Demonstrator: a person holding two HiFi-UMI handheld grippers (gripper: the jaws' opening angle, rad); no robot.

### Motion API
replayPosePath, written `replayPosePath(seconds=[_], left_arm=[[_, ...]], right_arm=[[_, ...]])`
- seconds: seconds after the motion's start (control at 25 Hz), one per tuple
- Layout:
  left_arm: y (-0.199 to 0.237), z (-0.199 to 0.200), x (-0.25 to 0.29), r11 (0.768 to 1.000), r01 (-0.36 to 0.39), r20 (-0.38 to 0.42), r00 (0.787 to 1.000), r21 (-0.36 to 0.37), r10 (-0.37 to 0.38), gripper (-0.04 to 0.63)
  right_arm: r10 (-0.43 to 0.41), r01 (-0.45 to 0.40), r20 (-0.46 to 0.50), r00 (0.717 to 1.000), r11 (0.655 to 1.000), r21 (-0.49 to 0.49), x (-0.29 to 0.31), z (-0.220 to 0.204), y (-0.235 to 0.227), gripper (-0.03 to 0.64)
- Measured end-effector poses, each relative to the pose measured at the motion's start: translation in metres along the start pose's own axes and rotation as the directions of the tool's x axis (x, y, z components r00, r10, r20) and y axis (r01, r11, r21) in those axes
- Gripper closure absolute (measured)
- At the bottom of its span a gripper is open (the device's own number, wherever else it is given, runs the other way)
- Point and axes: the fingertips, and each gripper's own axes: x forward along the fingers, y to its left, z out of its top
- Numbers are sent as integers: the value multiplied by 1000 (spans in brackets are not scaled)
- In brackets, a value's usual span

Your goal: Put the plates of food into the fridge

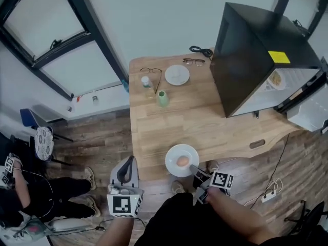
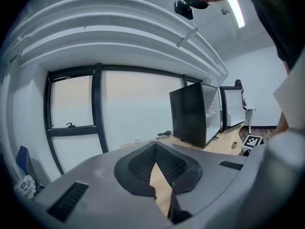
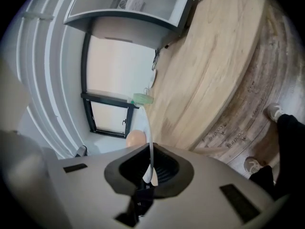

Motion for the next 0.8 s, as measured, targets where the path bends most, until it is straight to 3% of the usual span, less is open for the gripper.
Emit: replayPosePath(seconds=[0.52,0.8], left_arm=[[-106,79,86,987,153,106,982,44,-157,591],[-152,105,130,988,144,115,982,50,-149,591]], right_arm=[[23,-18,198,980,999,-28,-101,136,0,586],[7,-2,213,977,1000,-24,-155,203,-21,586]])
